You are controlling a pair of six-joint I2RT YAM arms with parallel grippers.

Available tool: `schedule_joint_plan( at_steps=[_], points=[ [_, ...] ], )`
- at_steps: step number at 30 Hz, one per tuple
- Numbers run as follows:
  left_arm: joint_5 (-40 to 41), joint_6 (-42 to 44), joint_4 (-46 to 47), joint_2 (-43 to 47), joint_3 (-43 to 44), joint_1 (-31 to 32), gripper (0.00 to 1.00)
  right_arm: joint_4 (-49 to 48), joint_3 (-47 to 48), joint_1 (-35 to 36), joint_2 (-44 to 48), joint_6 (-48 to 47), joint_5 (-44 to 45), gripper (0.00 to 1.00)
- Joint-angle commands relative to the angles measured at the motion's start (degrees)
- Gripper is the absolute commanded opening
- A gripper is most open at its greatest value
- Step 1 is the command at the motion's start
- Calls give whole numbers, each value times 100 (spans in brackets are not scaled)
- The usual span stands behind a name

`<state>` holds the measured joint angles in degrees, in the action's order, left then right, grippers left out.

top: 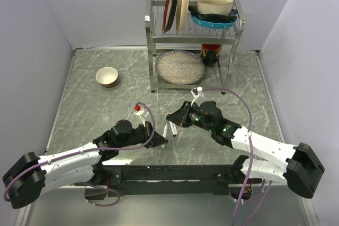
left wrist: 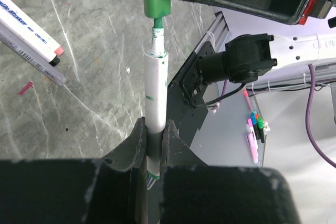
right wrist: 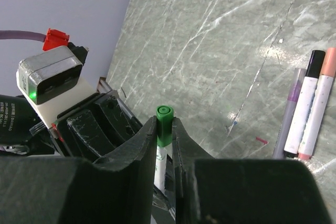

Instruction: Insert the pens into the pen caps

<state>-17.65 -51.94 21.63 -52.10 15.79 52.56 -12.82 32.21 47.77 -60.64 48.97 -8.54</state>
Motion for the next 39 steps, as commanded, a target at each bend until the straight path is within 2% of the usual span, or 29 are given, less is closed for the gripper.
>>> schedule_joint_plan(
  at_steps=[1, 8, 13, 17, 20, 24, 27, 32, 39],
  points=[
    [-11, 26, 245, 103, 91, 18, 1, -273, -12, 48, 166, -28, -183, 0],
    [112, -44, 324, 129, 117, 18, 1, -1334, -837, 171, 377, -2, -974, 0],
    [-54, -35, 983, 445, -32, 18, 1, -2320, -1330, 189, 509, 148, -1536, 0],
    [-195, 210, 1046, 630, 38, 18, 1, -2918, -1480, 198, 632, 227, -1958, 7],
    [-353, 351, 922, 779, 126, 18, 1, -2701, -1350, 198, 904, 183, -1907, 18],
    [-564, 439, 896, 1034, 100, 18, 1, -2156, -1007, 198, 1265, 25, -1687, 43],
    [-669, 483, 905, 1298, -14, 18, 1, -1716, -708, 198, 1484, -142, -1582, 55],
    [-766, 597, 712, 1658, -129, 9, 1, -1232, -224, 198, 1503, -397, -1563, 70],
    [-950, 624, 500, 1721, -103, 9, 1, -766, 532, 198, 907, -582, -1484, 72]
  ],
)
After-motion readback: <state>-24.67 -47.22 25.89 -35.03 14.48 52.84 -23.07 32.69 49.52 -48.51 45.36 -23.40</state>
